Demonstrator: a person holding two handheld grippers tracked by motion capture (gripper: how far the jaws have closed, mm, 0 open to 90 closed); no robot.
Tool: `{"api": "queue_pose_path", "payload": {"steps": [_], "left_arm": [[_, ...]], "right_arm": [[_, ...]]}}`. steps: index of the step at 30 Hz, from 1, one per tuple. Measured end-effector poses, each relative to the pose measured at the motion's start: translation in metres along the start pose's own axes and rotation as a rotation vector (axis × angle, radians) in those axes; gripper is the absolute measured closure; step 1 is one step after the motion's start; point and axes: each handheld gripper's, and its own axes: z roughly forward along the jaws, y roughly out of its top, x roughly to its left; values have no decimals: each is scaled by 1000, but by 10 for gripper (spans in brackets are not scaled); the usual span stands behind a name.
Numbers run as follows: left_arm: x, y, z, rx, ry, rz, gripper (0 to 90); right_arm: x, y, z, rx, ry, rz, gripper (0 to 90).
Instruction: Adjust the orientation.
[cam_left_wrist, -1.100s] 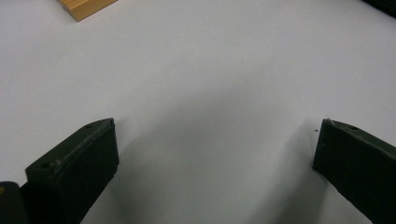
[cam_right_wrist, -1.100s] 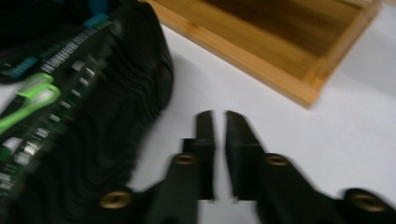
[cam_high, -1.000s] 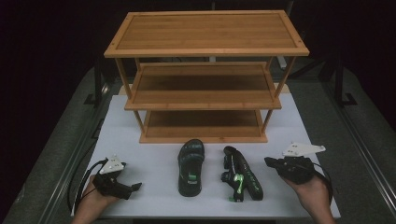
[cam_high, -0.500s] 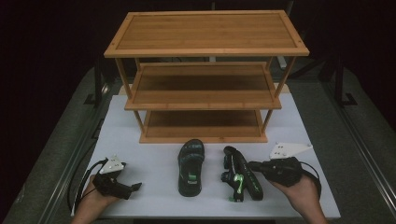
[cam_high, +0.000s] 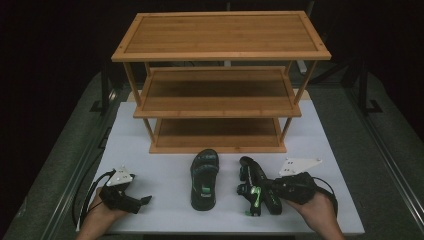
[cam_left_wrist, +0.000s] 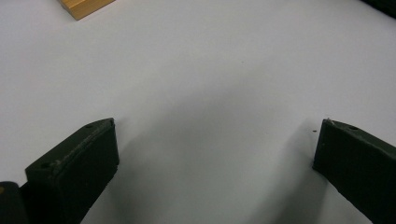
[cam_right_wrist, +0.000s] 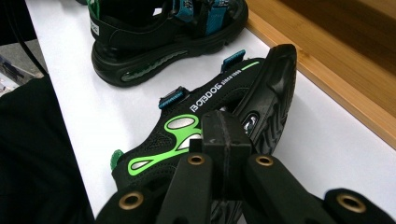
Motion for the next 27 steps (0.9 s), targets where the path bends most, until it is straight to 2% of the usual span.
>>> {"api": "queue_pose_path", "payload": {"steps": [5, 12, 16, 27], "left_arm": [[0, 0, 0, 0, 0, 0, 0], [0, 0, 0, 0, 0, 0, 0], [0, 0, 0, 1, -1, 0, 0], [0, 0, 0, 2, -2, -2, 0]], "right_arm": [[-2, -2, -2, -5, -6, 6, 898], [-10, -8, -8, -34, 1, 40, 899], [-11, -8, -7, -40, 5, 36, 899], [-25, -18, -18, -63, -32, 81, 899]]}}
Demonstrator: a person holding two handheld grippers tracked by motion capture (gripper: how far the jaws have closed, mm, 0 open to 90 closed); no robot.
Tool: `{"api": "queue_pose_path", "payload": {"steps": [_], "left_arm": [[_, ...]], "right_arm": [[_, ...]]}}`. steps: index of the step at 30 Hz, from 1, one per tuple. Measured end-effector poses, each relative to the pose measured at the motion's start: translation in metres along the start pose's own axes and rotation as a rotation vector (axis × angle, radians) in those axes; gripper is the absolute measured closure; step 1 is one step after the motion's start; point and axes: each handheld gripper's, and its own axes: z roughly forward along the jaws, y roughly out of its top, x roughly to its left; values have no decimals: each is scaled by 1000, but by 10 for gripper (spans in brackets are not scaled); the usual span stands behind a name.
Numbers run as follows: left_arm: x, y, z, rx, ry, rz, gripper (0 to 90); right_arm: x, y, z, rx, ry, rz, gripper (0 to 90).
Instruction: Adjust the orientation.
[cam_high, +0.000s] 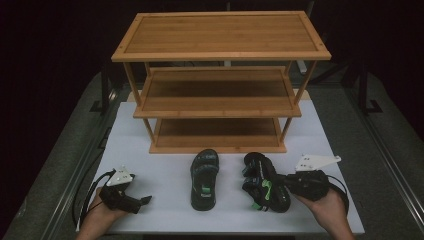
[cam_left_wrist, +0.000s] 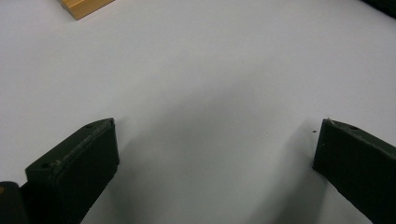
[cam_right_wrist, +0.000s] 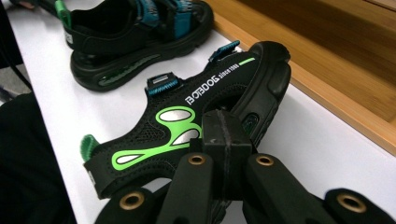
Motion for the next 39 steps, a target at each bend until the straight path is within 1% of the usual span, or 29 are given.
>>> {"api": "queue_pose_path", "payload": {"steps": [1, 2, 6, 10, 15, 17, 22, 26, 28, 29, 30, 32, 33, 36, 37, 38, 39], "left_arm": [[0, 0, 0, 0, 0, 0, 0], [0, 0, 0, 0, 0, 0, 0], [0, 0, 0, 1, 0, 0, 0], [0, 0, 0, 1, 0, 0, 0], [0, 0, 0, 1, 0, 0, 0], [0, 0, 0, 1, 0, 1, 0], [0, 0, 0, 1, 0, 1, 0], [0, 0, 0, 1, 0, 1, 0], [0, 0, 0, 1, 0, 2, 0], [0, 0, 0, 1, 0, 1, 0], [0, 0, 0, 1, 0, 1, 0], [0, 0, 0, 1, 0, 1, 0], [0, 0, 0, 1, 0, 1, 0], [0, 0, 0, 1, -1, 1, 0], [0, 0, 0, 1, 0, 1, 0], [0, 0, 0, 1, 0, 0, 0], [0, 0, 0, 2, 0, 0, 0]], "right_arm": [[-2, -1, -1, -4, -3, 1, 899], [-4, -2, -2, -7, -4, 11, 899], [-12, -7, -4, -22, 5, 32, 899], [-18, -12, -6, -29, 0, 46, 899], [-27, -17, -6, -42, 27, 84, 899], [-31, -19, -7, -43, 25, 92, 899], [-41, -27, -7, -36, 13, 124, 899], [-52, -36, -4, -13, -2, 160, 899], [-58, -43, 0, 9, 3, 177, 899], [-60, -46, 4, 29, 11, 184, 898], [-61, -49, 7, 37, 13, 189, 898], [-63, -51, 8, 34, 23, 203, 898], [-63, -51, 8, 35, 20, 196, 898], [-62, -52, 9, 33, 15, 199, 897], [-63, -52, 9, 40, 14, 198, 895], [-63, -52, 8, 43, 8, 196, 840], [-64, -51, 5, 43, -10, 192, 823]]}}
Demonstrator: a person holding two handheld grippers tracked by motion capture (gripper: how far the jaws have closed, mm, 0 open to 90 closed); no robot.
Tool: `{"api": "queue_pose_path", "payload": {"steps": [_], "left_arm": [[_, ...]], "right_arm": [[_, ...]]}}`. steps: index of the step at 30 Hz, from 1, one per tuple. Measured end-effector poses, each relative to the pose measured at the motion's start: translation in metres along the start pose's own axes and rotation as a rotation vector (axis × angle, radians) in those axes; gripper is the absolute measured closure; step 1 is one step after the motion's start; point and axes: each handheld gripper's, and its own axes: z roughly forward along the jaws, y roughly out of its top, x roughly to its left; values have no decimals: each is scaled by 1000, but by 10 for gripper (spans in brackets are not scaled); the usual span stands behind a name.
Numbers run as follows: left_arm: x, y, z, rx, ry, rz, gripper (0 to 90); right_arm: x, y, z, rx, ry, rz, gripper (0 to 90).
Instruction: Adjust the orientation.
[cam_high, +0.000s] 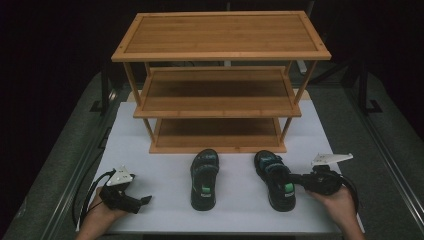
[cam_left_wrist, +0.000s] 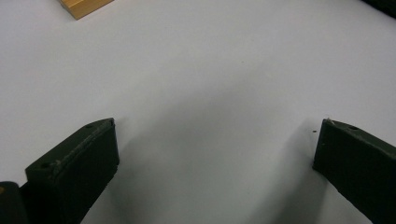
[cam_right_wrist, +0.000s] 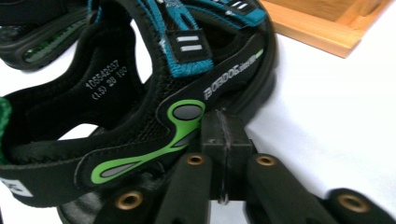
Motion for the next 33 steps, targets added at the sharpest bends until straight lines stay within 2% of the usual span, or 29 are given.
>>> {"api": "queue_pose_path", "payload": {"steps": [2, 5, 7, 11, 15, 20, 25, 31, 33], "left_arm": [[0, 0, 0, 0, 0, 1, 0], [0, 0, 0, 0, 0, 0, 0], [0, 0, 0, -1, 0, 0, 0], [0, 0, 0, -1, 0, 0, 0], [0, 0, 0, -1, 1, 2, 0], [0, 0, 0, -2, 0, 1, 0], [0, 0, 0, -2, 0, -1, 0], [0, 0, 0, -1, 0, -1, 0], [0, 0, 0, -1, 0, -1, 0]], "right_arm": [[-2, 5, -13, -35, -18, 1, 762], [-5, 13, -28, -86, -8, 12, 640], [-4, 18, -32, -111, 36, 3, 561], [4, 30, -27, -109, 110, -52, 500], [9, 44, -15, -101, 159, -101, 476], [13, 57, 0, -62, 179, -148, 470], [15, 56, 15, -5, 196, -163, 490], [13, 53, 13, -20, 194, -182, 651], [13, 52, 13, -14, 201, -180, 667]]}}
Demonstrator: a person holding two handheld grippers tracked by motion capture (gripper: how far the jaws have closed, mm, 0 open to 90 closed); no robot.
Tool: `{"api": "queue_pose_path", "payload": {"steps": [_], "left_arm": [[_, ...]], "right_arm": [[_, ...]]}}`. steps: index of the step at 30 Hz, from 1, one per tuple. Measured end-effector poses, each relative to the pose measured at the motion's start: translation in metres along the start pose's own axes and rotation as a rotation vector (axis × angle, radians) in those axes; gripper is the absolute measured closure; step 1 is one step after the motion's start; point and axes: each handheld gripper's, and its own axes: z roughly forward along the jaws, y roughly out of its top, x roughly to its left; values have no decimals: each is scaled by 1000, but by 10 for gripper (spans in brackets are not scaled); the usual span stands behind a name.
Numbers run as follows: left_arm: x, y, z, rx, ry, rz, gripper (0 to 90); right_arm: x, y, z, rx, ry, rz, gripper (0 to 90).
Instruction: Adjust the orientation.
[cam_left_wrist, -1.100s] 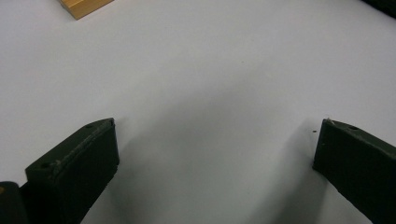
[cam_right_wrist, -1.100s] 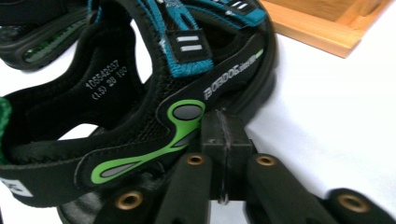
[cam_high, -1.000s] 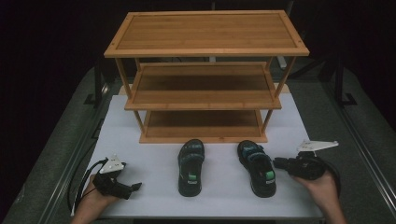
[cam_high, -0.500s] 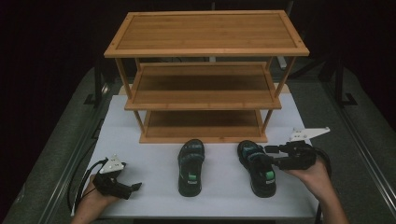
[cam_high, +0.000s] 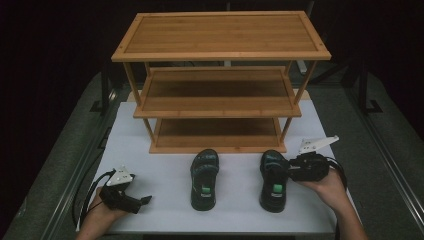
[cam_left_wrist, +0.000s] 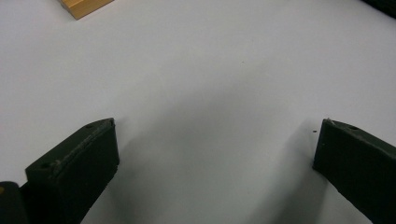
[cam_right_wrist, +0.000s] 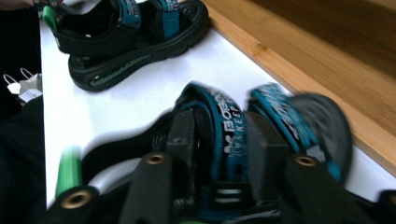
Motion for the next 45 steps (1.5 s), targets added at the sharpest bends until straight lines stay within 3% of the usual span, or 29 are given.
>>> {"api": "queue_pose_path", "payload": {"steps": [10, 18, 25, 32, 40, 45], "left_arm": [[0, 0, 0, 1, 0, 1, 0], [0, 0, 0, -2, 0, 0, 0], [0, 0, 0, -3, 1, -1, 0], [0, 0, 0, -2, 0, 1, 0], [0, 0, 0, -4, 1, -2, 0], [0, 0, 0, -3, 1, -4, 0]], "right_arm": [[5, 2, -5, -10, 7, -14, 677], [22, 21, -3, -29, 26, -52, 677], [31, 43, 19, -35, 63, -82, 677], [38, 58, 47, -5, 102, -106, 677], [38, 70, 75, 36, 133, -138, 676], [37, 70, 87, 60, 146, -133, 676]]}}
